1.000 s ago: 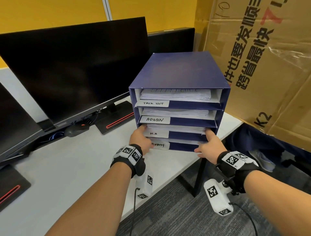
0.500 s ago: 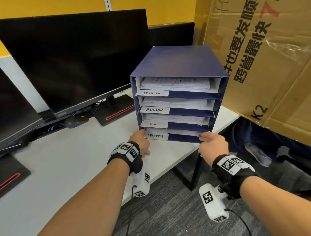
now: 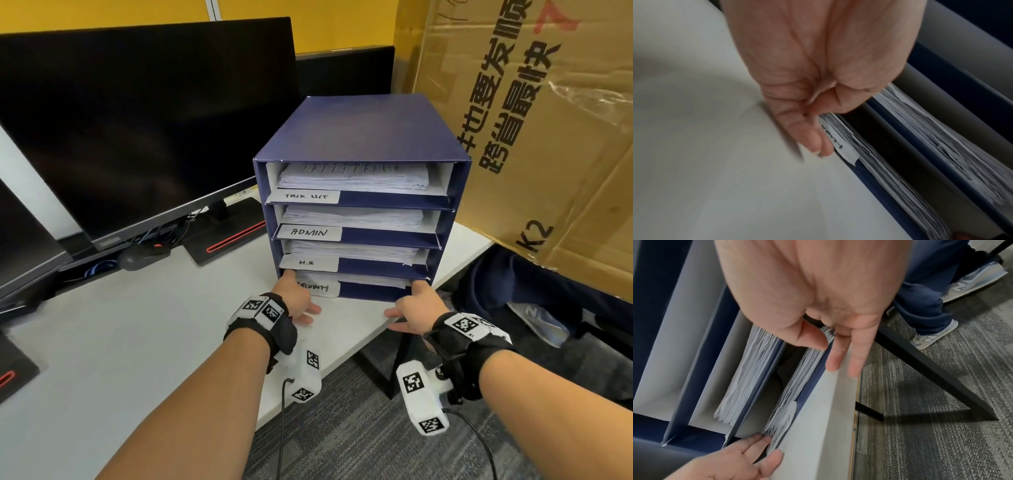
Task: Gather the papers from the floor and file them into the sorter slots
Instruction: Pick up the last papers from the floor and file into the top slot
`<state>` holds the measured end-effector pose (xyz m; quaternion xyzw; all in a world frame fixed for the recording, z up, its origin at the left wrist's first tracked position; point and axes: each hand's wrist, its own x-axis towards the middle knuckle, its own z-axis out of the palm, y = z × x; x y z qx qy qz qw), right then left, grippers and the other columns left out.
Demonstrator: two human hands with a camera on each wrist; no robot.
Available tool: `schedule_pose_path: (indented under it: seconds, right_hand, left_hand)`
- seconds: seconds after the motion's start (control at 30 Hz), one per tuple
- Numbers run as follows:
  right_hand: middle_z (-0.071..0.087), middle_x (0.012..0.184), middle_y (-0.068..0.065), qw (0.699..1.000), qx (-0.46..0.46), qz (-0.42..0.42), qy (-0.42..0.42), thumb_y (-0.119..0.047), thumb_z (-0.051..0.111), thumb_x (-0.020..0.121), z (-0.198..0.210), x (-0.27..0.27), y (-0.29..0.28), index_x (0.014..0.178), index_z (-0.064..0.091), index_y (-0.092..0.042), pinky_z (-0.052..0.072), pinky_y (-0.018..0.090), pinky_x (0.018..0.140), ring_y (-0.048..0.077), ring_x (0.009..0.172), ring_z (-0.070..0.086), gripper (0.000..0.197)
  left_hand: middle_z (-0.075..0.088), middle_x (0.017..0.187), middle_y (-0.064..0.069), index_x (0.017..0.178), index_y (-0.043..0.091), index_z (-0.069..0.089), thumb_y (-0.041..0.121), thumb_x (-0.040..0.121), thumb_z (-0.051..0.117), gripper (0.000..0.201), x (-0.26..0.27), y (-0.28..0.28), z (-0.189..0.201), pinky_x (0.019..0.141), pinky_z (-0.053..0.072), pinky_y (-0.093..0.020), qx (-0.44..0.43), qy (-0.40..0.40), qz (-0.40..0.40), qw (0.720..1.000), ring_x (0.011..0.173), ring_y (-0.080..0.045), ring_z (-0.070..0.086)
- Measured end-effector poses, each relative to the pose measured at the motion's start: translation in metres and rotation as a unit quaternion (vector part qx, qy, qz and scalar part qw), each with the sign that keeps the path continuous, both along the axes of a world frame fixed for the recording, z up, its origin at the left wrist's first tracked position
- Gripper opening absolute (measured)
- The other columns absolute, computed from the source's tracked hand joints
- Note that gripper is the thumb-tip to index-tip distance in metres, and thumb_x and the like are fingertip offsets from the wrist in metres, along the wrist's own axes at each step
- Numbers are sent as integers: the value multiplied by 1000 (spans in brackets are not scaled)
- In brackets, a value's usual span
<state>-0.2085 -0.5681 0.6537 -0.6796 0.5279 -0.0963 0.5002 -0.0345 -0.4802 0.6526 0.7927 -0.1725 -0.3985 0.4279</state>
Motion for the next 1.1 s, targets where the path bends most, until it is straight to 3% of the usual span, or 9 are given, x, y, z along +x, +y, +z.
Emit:
schedule_pose_path:
  seconds: [0.07,0.13,0.3,0.4,0.47,0.67,0.77,0.87,1.1]
  right_hand:
    - [55,90,10,973,100,-136,-160,2,48,91,-18,5,-12,140,37,-11,56,40,77,23,77,60,51]
    - [53,88,10,976,98,-134,-143,7,47,89,-23,5,-17,136,36,-6,57,38,68,24,72,62,50]
    - [52,104,22,981,111,-88,-129,14,43,90,-22,1,-18,119,41,-1,47,57,93,43,106,57,32]
    - [56,113,6,995,53,-69,-55,-18,50,97,-17,0,-18,132,51,-9,36,36,103,32,119,45,36]
    - [52,109,-5,988,-91,15,123,-37,47,97,-11,-1,-12,127,59,-16,32,24,99,29,129,35,39]
    - [46,99,1,979,-138,67,134,-38,47,96,-24,0,-22,123,61,-17,34,23,95,28,128,37,37]
    - [58,109,8,999,33,-21,-12,-17,51,96,-20,3,-20,128,54,-9,48,26,85,29,111,52,34]
    - [56,107,19,991,59,-59,-106,11,44,89,-22,3,-21,132,38,-4,52,22,42,27,80,62,46]
    - [54,113,18,994,42,-50,-90,11,45,87,-27,0,-20,133,39,-6,58,27,53,32,87,66,49]
  left_hand:
    - [42,138,-12,142,23,30,-9,97,29,55,1,-4,-4,55,54,-37,-16,15,14,1000,98,-34,67]
    - [44,131,-8,141,24,33,-10,95,28,57,1,-5,-7,50,53,-32,-26,-10,11,1000,75,-24,67]
    - [48,123,-4,138,21,39,-8,95,29,53,6,-4,-7,54,55,-33,-29,-9,19,999,66,-20,64]
    - [45,138,-7,139,20,40,-9,94,28,55,9,-1,-6,45,55,-29,-39,-7,5,999,64,-21,65]
    - [44,140,-7,137,19,41,-9,94,28,53,10,0,-6,41,54,-27,-41,-4,5,999,63,-21,65]
    - [42,141,-4,136,21,43,-9,93,28,55,12,-1,-7,54,56,-32,-35,-13,-3,999,66,-20,66]
    - [43,142,-4,132,22,45,-10,93,28,53,14,-2,-7,57,57,-34,-27,-12,-3,1000,66,-21,67]
    - [43,141,-4,133,22,45,-9,93,27,53,15,-2,-7,56,57,-34,-20,-17,-11,1000,65,-21,67]
    - [47,136,-11,136,17,41,-6,92,27,52,17,4,1,56,59,-32,18,-62,-71,995,66,-20,68]
